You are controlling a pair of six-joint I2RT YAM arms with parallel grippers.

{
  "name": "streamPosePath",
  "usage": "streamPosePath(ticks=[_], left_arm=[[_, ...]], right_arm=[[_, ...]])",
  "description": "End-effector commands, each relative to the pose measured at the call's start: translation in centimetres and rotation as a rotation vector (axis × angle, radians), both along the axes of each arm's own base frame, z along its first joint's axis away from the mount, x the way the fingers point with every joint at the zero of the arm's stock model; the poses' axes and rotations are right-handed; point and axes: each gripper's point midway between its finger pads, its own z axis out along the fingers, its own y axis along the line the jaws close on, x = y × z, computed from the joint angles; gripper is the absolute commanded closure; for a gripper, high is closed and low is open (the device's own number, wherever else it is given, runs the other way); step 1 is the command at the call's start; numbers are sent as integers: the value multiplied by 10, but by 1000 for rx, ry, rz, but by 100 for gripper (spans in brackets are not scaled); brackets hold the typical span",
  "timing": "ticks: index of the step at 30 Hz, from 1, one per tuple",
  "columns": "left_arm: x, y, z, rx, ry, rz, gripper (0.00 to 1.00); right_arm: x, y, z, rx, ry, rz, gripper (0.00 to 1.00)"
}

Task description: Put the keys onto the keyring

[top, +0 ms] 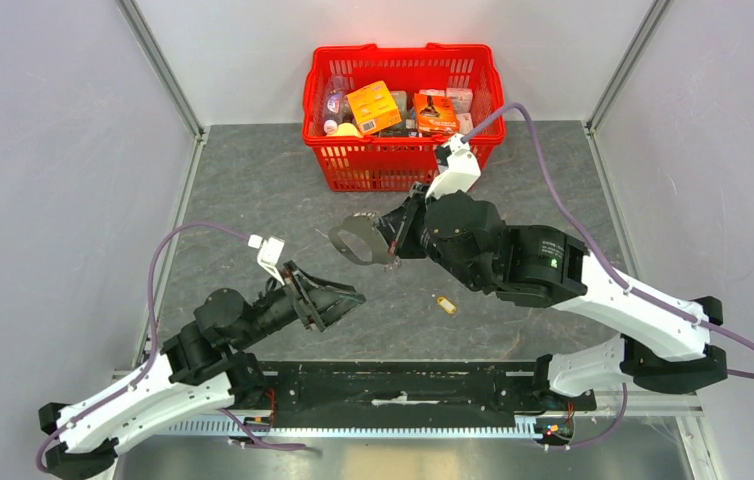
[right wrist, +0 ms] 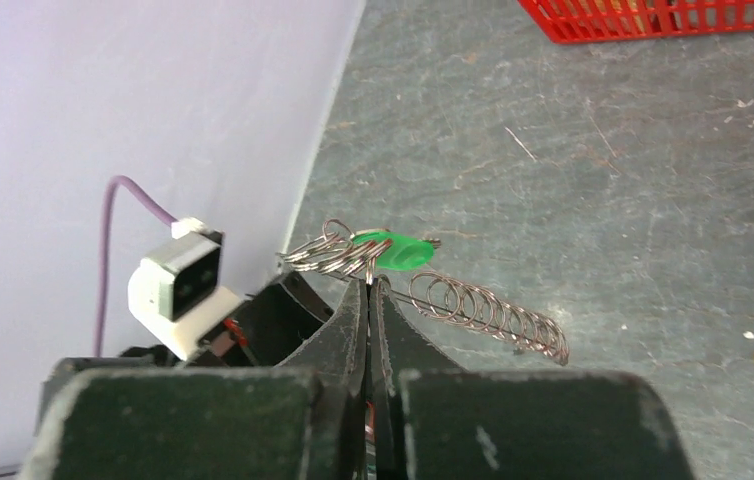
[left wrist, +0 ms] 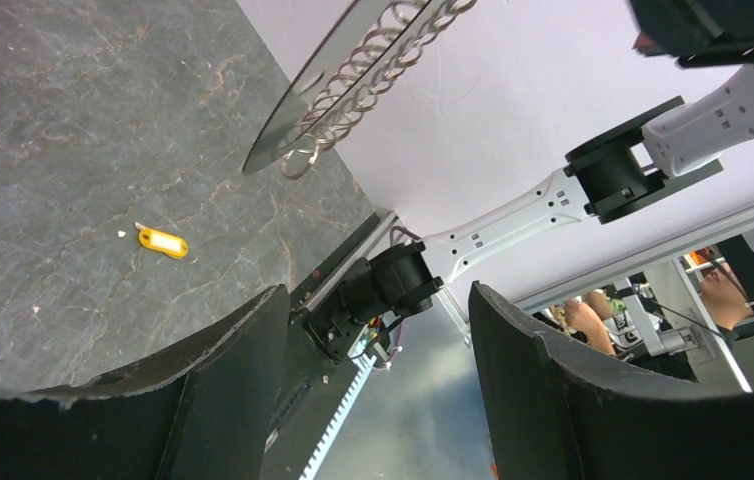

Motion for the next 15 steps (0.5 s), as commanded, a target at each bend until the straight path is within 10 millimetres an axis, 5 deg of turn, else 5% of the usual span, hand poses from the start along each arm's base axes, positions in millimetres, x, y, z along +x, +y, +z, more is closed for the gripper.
streamPosePath(ticks=[1, 15], left_arm=[[-1, -13, 6, -13, -93, -43, 27], [21, -11, 17, -38, -215, 61, 28]], right_arm=[[4, 11, 44, 169, -18, -3, 100], [3, 26, 57, 237, -4, 46, 100]])
